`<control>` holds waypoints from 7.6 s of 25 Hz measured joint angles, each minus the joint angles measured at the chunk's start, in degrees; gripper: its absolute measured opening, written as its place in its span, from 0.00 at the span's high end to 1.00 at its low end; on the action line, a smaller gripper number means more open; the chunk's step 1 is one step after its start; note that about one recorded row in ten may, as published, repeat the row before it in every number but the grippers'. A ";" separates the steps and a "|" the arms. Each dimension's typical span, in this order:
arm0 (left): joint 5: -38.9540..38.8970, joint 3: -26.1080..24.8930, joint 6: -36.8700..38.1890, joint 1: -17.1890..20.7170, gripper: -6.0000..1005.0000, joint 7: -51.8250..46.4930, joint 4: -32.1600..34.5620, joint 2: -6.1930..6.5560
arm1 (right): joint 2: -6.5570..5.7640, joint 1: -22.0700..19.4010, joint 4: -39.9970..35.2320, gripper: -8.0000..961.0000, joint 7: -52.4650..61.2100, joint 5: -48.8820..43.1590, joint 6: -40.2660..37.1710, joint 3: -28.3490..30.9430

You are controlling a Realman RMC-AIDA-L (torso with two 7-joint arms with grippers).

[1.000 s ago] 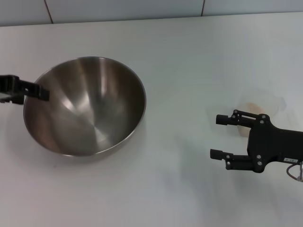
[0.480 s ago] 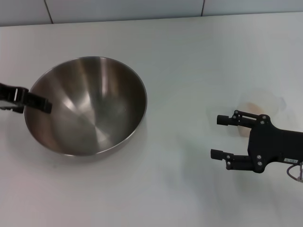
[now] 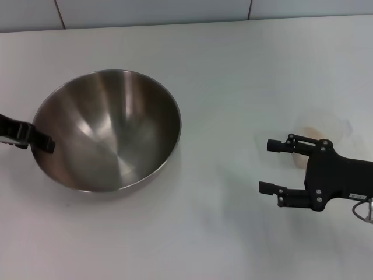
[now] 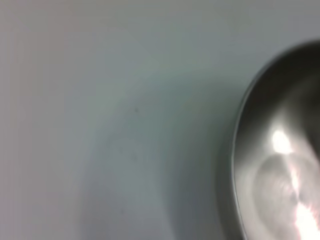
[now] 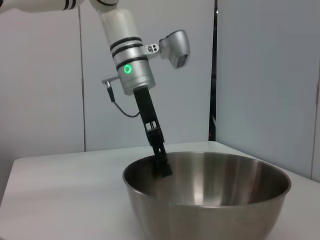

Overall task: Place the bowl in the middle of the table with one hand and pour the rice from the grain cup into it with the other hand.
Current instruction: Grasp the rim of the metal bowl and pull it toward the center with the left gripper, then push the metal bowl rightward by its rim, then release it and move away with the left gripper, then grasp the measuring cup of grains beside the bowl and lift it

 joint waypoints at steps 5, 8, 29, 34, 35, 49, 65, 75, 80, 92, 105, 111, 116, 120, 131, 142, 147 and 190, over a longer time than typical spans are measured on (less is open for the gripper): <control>0.63 5.98 -1.45 0.38 0.32 0.72 -0.95 -0.27 | -0.01 -0.07 0.60 0.18 -0.92 0.42 -0.01 0.00; 0.83 7.42 -1.71 0.22 0.43 0.42 -1.54 -0.32 | -0.04 -0.08 0.88 0.18 -1.09 0.78 -0.01 0.00; -3.32 7.70 -3.78 -0.08 0.94 1.14 -1.42 -0.56 | -0.07 -0.24 0.87 0.18 -1.16 0.82 1.32 -0.10; -5.87 7.71 -3.92 -1.15 0.96 1.50 -1.33 -0.53 | -0.04 -0.24 0.92 0.18 -1.16 0.81 1.43 -0.17; -6.47 7.70 -3.86 -2.44 0.96 1.84 -1.75 -0.62 | -0.03 -0.24 0.99 0.18 -1.16 0.81 1.43 -0.22; -12.07 13.20 -7.69 -8.89 0.97 2.60 -8.35 -0.96 | 0.00 -0.31 1.41 0.18 -2.72 0.81 0.96 -0.13; -12.50 15.07 -17.74 -10.19 0.97 6.69 -18.25 -0.96 | -0.07 -1.21 1.40 0.18 -3.05 0.81 0.72 -0.09; -18.03 15.15 -22.13 -8.48 0.94 14.83 -19.25 -0.90 | -0.10 -1.21 1.34 0.18 -3.44 0.81 0.69 -0.09; -23.34 14.89 -24.17 -7.01 0.78 19.80 -17.88 -0.79 | -0.10 -1.40 1.31 0.18 -3.44 0.81 0.63 -0.09; -61.22 10.25 -26.36 5.09 0.52 47.67 -14.08 -0.27 | -0.09 -2.35 0.88 0.18 -3.43 1.54 -1.81 0.00; -73.71 -12.31 -11.09 12.88 0.21 61.73 -23.87 0.08 | -0.09 -1.82 0.87 0.18 -3.11 1.93 -2.06 0.09; -74.37 -13.29 -0.02 18.76 0.22 78.60 -25.58 2.13 | -0.09 -1.51 0.87 0.18 -3.01 2.29 -2.08 0.09; -72.18 -11.85 11.19 19.91 0.22 80.03 -29.08 5.84 | -0.09 -1.25 0.87 0.18 -2.99 2.97 -1.90 0.02; -65.81 -9.77 15.66 20.00 0.22 79.39 -29.32 7.25 | -0.09 -1.19 0.88 0.18 -3.05 3.84 -1.59 -0.01; -50.72 -9.41 16.33 17.82 0.22 76.61 -26.07 7.75 | -0.09 -1.93 0.93 0.18 -2.67 6.09 -1.24 0.66; -45.00 -8.78 15.81 17.39 0.22 80.88 -21.81 4.69 | -0.06 -4.00 1.29 0.18 0.85 6.73 0.79 3.19; -45.22 -9.02 15.99 17.33 0.22 81.71 -21.68 4.56 | 0.14 -6.67 1.45 0.18 0.69 7.58 2.19 7.67; -45.31 -13.50 15.29 15.92 0.22 80.80 -21.91 4.01 | 0.21 -11.79 17.23 0.18 -17.40 7.24 22.27 32.69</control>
